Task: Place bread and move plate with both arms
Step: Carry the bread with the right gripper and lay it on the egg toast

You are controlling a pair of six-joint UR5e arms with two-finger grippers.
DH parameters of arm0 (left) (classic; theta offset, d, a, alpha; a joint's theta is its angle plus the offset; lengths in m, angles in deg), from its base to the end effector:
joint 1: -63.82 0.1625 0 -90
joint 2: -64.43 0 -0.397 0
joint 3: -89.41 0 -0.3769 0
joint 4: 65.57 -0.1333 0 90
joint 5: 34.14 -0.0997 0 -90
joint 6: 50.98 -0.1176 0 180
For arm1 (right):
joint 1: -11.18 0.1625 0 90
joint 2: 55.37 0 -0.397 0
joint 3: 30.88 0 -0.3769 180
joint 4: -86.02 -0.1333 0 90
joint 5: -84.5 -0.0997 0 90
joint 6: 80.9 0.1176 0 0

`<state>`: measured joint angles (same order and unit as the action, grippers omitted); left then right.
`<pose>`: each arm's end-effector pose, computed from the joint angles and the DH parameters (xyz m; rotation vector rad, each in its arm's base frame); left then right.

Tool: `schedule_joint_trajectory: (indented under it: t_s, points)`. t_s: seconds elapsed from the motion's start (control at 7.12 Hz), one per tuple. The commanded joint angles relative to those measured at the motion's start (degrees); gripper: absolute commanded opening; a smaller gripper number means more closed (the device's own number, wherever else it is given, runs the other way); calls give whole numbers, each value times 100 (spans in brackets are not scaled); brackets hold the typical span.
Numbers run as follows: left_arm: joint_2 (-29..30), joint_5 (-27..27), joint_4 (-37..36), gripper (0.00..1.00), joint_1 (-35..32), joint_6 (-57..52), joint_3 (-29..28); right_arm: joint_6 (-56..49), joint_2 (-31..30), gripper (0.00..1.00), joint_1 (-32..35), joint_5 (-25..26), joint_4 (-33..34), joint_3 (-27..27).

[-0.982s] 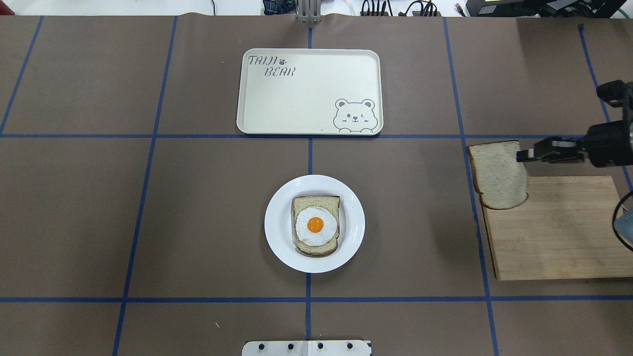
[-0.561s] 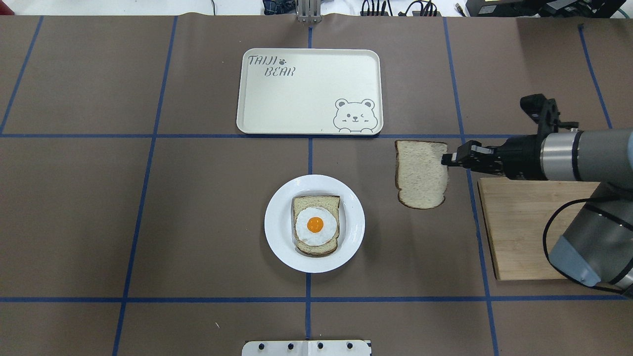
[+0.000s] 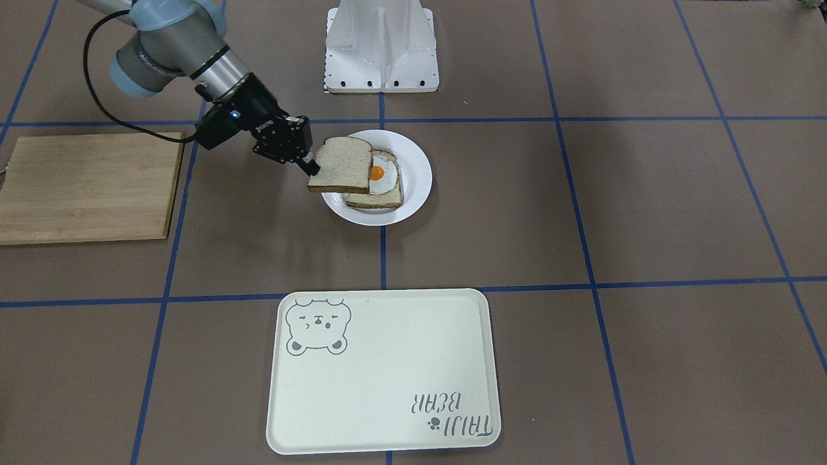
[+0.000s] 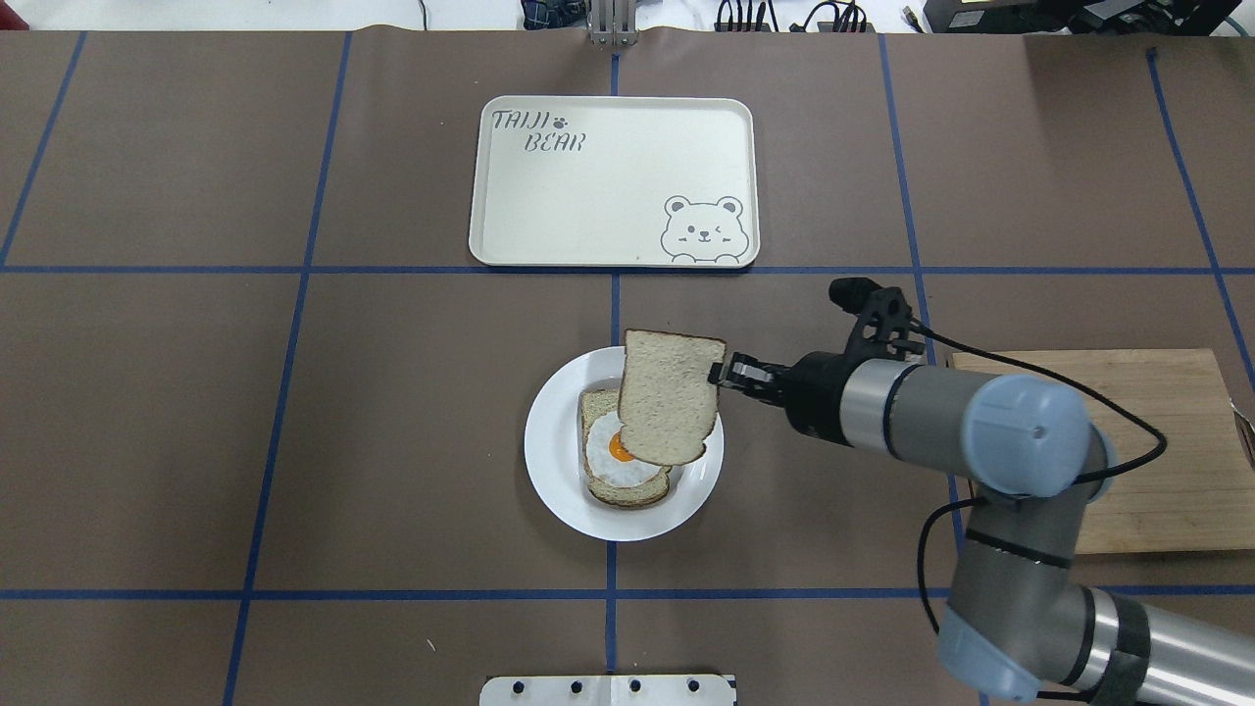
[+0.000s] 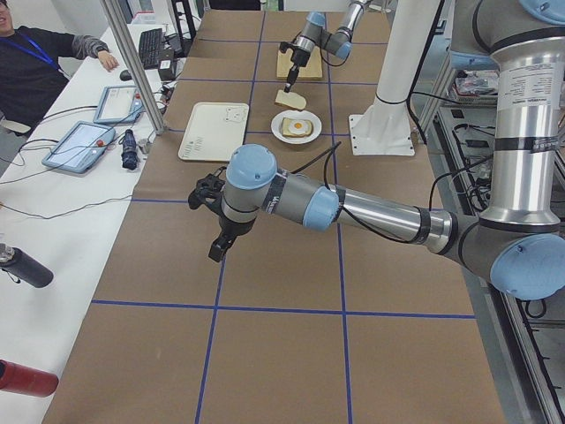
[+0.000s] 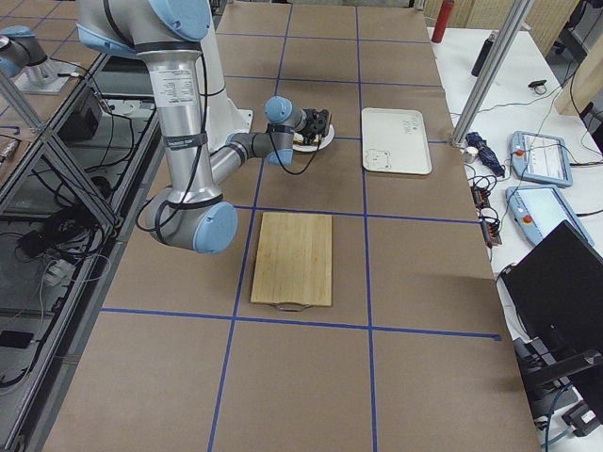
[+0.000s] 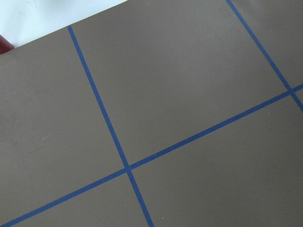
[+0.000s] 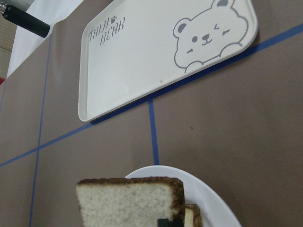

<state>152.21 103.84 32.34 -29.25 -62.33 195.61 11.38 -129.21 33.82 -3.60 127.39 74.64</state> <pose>-0.0712 -0.4691 0.5040 0.4616 0.7775 0.2945 -0.4676 -0.3437 0.2674 0.2769 -1.3852 0.3840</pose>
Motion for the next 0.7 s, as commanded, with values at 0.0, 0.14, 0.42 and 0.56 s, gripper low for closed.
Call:
schedule_joint_trajectory:
  t_s: [0.0, 0.14, 0.42, 0.56]
  points:
    - [2, 1, 1, 99, 0, 1, -12, -69, 406, 0, -469, 328, 767, -49]
    - [-6, 1, 1, 99, 0, 1, -3, -391, 406, 0, -480, 320, 750, -154]
    - [-6, 1, 1, 99, 0, 1, -20, -913, 467, 0, -515, 337, 706, -330]
    - [-6, -8, 1, 99, 0, 1, -29, -922, 554, 0, -506, 337, 706, -409]
